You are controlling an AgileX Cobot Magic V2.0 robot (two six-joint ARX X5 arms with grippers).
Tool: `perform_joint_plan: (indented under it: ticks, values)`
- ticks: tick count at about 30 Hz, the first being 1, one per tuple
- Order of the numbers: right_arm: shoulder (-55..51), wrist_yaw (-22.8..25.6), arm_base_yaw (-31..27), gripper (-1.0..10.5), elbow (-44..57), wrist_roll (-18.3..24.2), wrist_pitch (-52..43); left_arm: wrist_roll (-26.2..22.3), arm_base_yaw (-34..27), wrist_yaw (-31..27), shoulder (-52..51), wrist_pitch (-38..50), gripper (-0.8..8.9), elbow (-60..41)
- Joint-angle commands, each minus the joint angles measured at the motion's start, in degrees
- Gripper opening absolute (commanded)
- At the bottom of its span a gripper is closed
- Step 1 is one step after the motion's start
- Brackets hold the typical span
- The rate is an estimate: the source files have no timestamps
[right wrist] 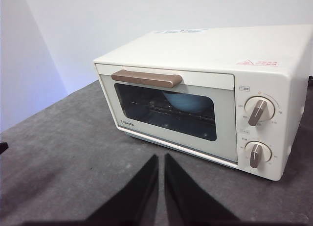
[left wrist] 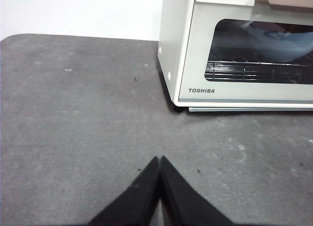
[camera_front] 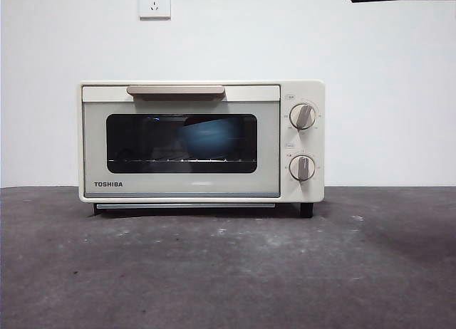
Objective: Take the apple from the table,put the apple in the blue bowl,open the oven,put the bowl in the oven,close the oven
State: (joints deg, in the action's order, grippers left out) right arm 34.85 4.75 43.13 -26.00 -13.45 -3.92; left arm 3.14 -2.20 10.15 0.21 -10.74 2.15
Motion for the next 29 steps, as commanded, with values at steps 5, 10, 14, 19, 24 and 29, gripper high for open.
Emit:
perform_joint_plan:
  ticks: [5,10,14,19,24,29]
  values:
    - [0.1,0.2,0.6,0.1,-0.3,0.4,-0.6,1.0,-0.2,-0.1,0.0,-0.8,0.07,-1.0]
    - [0.1,0.2,0.6,0.1,-0.3,0.4,-0.6,1.0,-0.2,-0.1,0.0,-0.8,0.07,-1.0]
    - [0.1,0.2,0.6,0.1,-0.3,0.4,-0.6,1.0,-0.2,-0.1,0.0,-0.8,0.07,-1.0]
    - [0.1,1.4,0.5,0.1,-0.3,3.3,-0.3,1.0,-0.2,-0.1,0.0,-0.8,0.07,-1.0]
    - [-2.7,4.0,-6.1,0.1,0.0,7.7,1.6,1.0,-0.2,-0.1,0.0,-0.8,0.07,-1.0]
    - [-7.5,-3.7,-18.8,0.1,2.9,8.9,0.9,1.0,-0.1,-0.1,0.0,-0.8,0.07,-1.0]
